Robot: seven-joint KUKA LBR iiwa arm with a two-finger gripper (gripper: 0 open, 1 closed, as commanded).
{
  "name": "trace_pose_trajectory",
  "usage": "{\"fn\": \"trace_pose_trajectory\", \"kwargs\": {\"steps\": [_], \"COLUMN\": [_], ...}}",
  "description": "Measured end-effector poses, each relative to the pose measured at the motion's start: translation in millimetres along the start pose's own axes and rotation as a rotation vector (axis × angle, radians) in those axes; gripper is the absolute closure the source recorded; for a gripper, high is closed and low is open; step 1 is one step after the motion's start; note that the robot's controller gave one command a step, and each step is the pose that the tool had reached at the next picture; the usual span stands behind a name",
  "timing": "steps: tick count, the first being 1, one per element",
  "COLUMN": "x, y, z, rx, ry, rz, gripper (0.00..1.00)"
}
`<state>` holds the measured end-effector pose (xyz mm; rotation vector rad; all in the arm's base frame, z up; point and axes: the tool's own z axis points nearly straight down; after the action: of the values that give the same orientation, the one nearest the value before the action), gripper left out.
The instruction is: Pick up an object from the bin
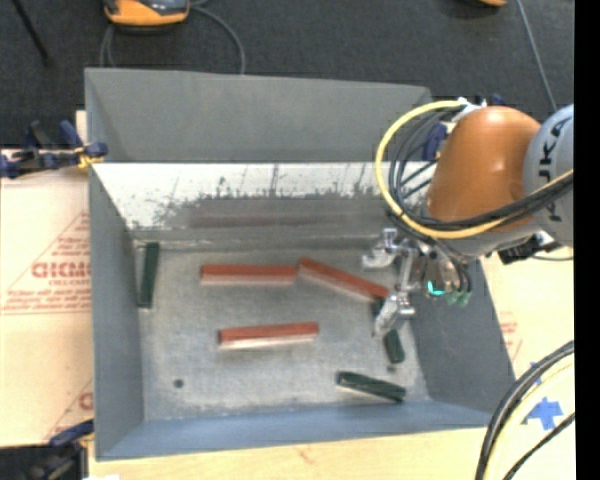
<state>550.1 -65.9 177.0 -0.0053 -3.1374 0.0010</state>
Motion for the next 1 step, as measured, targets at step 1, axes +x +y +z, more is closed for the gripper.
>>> {"fn": "trace_pose_trajectory", "kwargs": {"steps": [1], "x": [-1.7], "y": [0.1], "z": [-4.5], "rx": [0.001], "ry": [-0.008], "rz": [-0.002], "gripper": [0.00]}}
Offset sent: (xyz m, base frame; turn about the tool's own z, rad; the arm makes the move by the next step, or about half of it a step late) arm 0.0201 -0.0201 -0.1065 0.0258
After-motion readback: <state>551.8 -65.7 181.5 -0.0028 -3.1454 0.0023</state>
